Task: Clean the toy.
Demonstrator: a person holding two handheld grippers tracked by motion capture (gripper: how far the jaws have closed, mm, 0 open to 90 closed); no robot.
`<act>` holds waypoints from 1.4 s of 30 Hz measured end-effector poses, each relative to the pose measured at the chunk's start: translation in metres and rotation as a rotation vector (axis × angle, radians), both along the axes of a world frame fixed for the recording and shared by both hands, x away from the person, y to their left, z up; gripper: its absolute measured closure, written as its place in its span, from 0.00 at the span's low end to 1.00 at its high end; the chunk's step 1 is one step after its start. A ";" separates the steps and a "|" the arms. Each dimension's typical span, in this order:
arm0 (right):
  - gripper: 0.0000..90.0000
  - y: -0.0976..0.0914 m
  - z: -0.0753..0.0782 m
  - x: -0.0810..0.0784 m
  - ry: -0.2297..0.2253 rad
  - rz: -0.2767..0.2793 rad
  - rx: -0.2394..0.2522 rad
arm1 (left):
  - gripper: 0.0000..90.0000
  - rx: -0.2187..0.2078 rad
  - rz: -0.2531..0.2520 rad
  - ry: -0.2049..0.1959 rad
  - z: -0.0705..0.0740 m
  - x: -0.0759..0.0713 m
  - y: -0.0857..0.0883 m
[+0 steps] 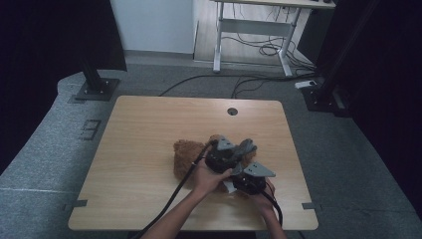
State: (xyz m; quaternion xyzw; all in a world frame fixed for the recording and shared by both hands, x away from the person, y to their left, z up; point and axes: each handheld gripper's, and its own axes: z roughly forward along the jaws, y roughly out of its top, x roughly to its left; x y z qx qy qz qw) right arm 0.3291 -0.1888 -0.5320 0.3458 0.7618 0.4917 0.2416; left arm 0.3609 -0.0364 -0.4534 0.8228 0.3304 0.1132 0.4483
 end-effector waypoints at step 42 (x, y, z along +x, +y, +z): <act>0.56 -0.008 -0.007 0.000 0.032 0.027 0.044 | 0.86 -0.067 0.307 0.011 -0.007 0.001 0.183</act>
